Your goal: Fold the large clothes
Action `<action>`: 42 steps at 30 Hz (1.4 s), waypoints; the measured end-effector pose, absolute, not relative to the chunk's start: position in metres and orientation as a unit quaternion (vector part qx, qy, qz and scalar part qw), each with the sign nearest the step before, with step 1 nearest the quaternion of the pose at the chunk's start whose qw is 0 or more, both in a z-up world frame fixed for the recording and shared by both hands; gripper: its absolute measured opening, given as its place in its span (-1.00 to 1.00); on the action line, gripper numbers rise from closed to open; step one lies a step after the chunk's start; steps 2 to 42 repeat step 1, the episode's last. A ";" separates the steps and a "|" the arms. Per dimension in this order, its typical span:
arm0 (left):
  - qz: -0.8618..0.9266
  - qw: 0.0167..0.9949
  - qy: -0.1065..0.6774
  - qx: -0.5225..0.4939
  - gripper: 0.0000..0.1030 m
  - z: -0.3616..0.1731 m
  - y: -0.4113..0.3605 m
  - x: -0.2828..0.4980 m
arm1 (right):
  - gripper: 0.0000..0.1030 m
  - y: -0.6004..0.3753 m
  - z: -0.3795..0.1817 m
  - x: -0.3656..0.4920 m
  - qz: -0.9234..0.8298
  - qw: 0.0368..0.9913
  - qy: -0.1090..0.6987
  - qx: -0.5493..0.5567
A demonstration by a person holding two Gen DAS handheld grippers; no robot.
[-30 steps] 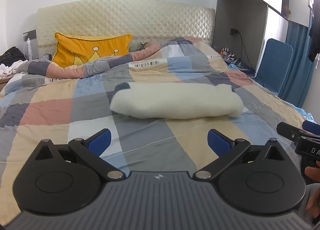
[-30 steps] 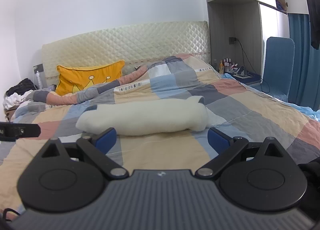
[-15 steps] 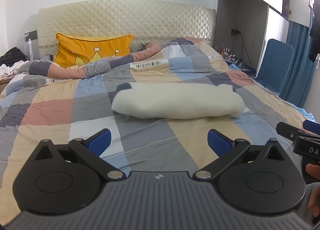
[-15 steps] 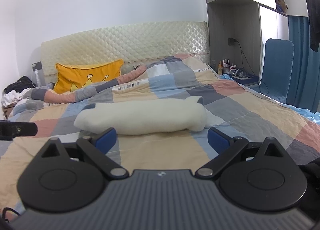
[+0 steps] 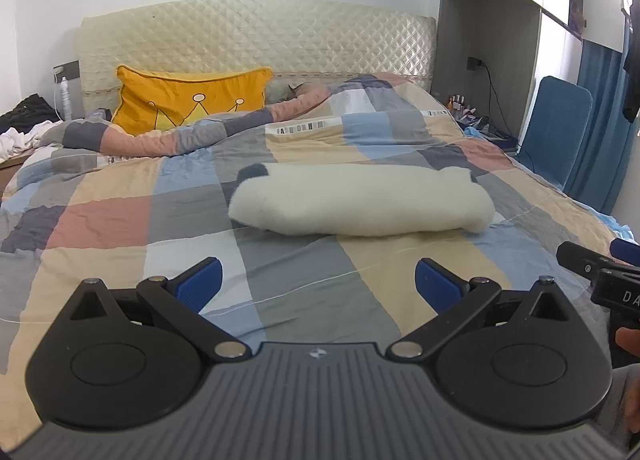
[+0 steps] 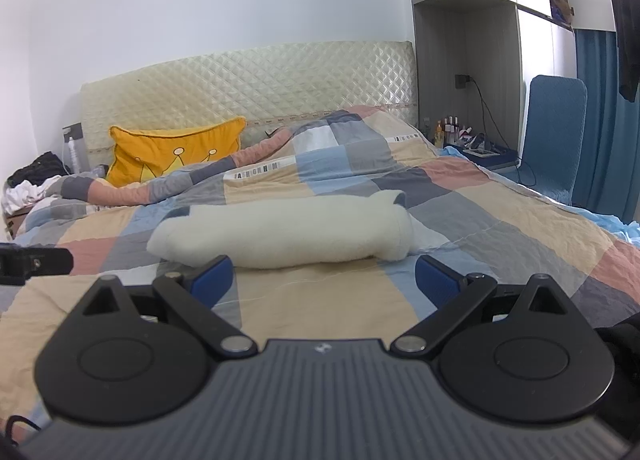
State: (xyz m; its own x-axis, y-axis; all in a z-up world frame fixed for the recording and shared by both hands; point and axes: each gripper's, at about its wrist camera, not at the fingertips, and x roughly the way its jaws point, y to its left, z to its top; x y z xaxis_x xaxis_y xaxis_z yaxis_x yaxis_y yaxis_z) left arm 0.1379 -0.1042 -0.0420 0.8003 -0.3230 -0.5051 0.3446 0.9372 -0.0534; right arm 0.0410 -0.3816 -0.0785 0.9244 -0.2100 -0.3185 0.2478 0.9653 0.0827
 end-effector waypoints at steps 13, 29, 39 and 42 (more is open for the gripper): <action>-0.176 0.948 0.263 0.020 1.00 -0.042 -0.104 0.138 | 0.93 -0.382 -0.079 0.041 -0.116 0.979 0.155 0.061; -0.176 0.948 0.263 0.020 1.00 -0.042 -0.104 0.138 | 0.93 -0.382 -0.079 0.041 -0.116 0.979 0.155 0.061; -0.176 0.948 0.263 0.020 1.00 -0.042 -0.104 0.138 | 0.93 -0.382 -0.079 0.041 -0.116 0.979 0.155 0.061; -0.176 0.948 0.263 0.020 1.00 -0.042 -0.104 0.138 | 0.93 -0.382 -0.079 0.041 -0.116 0.979 0.155 0.061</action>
